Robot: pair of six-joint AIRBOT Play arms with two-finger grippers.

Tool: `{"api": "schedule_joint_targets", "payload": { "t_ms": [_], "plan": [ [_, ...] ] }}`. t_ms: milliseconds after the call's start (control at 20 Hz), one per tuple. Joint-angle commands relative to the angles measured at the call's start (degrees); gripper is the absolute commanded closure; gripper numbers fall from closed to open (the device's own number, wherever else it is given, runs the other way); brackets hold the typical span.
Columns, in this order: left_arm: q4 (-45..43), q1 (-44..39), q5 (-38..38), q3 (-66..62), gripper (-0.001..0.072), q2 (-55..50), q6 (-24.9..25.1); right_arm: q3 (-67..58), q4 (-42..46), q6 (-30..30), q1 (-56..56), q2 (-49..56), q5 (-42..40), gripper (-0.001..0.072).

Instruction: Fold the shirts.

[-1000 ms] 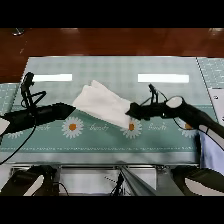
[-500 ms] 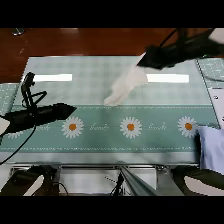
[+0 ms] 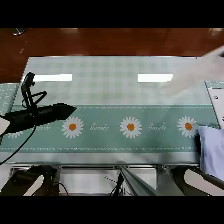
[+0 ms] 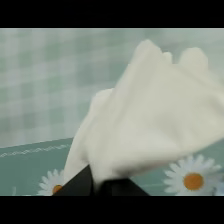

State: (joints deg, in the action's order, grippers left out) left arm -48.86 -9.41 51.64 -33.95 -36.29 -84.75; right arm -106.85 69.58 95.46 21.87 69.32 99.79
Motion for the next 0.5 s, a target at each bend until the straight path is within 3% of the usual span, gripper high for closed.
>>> {"api": "schedule_joint_targets", "payload": {
  "t_ms": [0, 150, 450],
  "plan": [
    [-0.02, -0.02, -0.02, 0.02, 0.0680, -0.04, 0.02, 1.75, 5.14, 0.48, 12.72, -4.92, 6.60, 0.0693],
    [-0.02, -0.02, -0.04, 0.02, 0.0681, -0.04, 0.02, 9.25, 10.14, 3.17, 22.53, -11.67, 6.60, 0.0692],
    [-0.02, -0.02, -0.09, 0.02, 0.0681, -0.04, 0.04, 23.61, 31.21, 3.08, 37.79, -25.14, 6.56, 0.0691]
  ]
}}
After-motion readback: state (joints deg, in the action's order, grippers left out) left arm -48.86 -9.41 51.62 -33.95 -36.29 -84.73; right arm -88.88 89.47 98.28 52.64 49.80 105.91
